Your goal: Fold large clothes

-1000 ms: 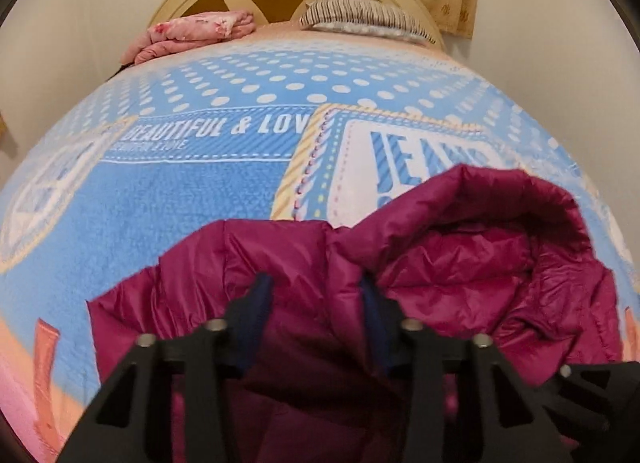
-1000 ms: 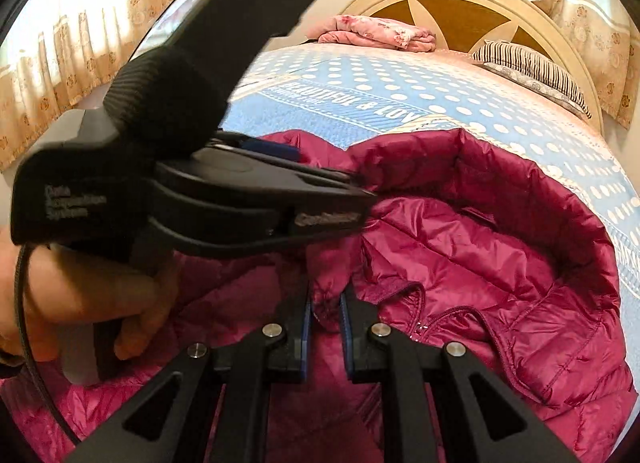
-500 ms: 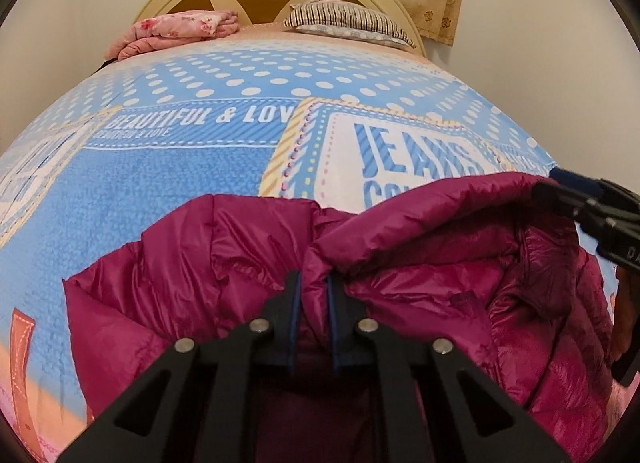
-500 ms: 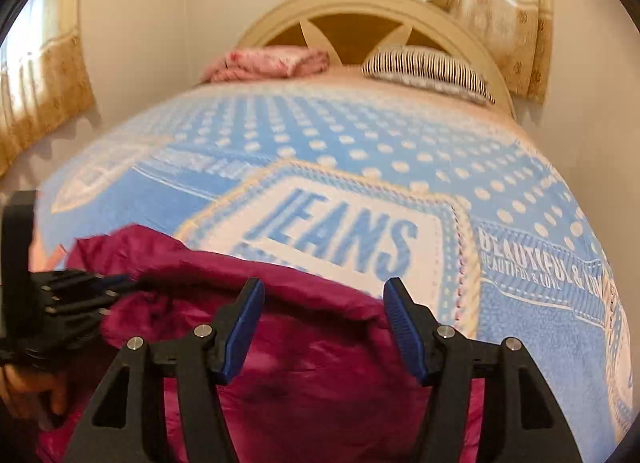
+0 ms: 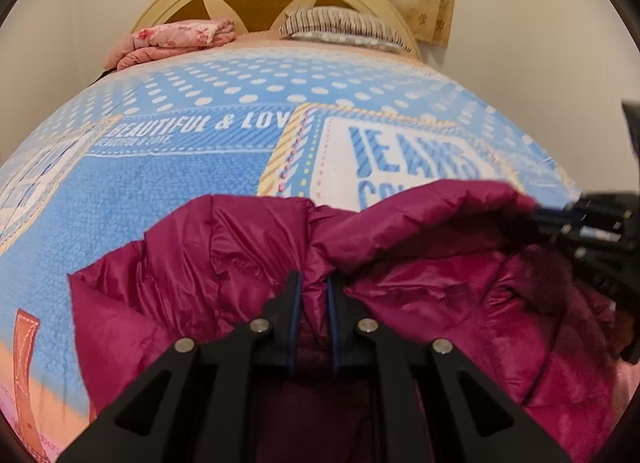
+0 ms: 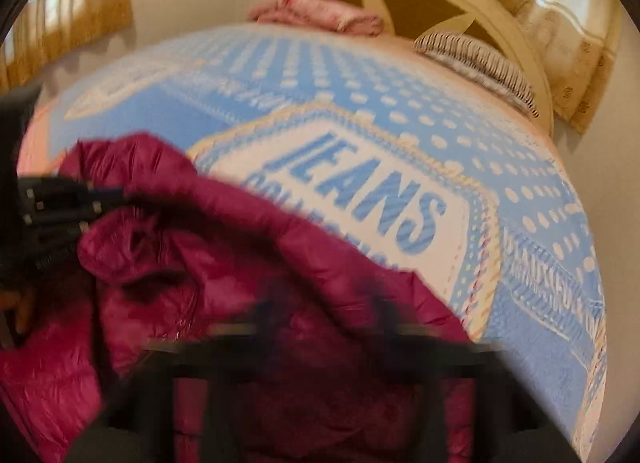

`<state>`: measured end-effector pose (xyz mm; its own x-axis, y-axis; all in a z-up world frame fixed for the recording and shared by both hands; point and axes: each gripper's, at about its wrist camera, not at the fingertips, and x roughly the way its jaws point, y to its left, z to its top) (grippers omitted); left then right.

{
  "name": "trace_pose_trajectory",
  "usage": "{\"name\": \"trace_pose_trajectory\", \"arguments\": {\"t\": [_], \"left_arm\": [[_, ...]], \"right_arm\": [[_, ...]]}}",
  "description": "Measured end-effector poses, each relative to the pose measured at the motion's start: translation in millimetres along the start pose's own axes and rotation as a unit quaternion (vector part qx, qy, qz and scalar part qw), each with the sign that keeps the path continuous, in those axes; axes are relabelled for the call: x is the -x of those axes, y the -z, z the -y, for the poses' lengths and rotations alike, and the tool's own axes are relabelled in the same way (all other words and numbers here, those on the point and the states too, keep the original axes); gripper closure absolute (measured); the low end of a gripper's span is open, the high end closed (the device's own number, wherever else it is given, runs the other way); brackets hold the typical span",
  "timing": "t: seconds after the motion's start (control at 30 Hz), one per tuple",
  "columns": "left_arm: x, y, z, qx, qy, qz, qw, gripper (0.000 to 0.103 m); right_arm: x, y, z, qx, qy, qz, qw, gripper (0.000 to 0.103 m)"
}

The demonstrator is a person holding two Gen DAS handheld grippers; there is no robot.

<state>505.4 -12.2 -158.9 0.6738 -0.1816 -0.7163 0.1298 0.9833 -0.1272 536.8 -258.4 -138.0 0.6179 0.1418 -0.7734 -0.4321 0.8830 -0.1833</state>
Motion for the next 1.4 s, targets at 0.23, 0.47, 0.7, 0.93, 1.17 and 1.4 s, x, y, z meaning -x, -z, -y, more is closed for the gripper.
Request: {"name": "trace_pose_trajectory", "arguments": {"t": [0.23,0.47,0.7,0.93,1.17,1.4], "left_arm": [[60.4,-38.5,1.4,0.036,0.046,0.093,0.9939,0.069],[-19.5,-55.5,23.6,-0.012,-0.004,0.002,0.9999,0.048],[-39.3,-15.5,26.1,-0.018,-0.022,-0.027,0.9993,0.048],[-42.7,-14.9,30.9,-0.033,-0.039,-0.025,0.9984,0.046],[1.7,-25.8,40.7,-0.009,-0.01,0.034,0.9993,0.043],[-30.9,-25.1,68.3,-0.035,-0.017,-0.021,0.999,0.029]], "right_arm": [[10.7,35.5,-26.1,0.065,0.022,0.018,0.997,0.097],[10.4,48.5,-20.9,0.049,0.022,0.02,0.998,0.097],[30.6,48.4,-4.4,-0.017,-0.018,0.037,0.999,0.093],[62.8,16.2,21.4,-0.162,-0.105,0.104,0.976,0.09],[-20.8,36.1,27.4,-0.22,-0.061,0.017,0.973,0.085],[-31.4,47.0,30.9,-0.235,-0.07,0.04,0.969,0.085]]}}
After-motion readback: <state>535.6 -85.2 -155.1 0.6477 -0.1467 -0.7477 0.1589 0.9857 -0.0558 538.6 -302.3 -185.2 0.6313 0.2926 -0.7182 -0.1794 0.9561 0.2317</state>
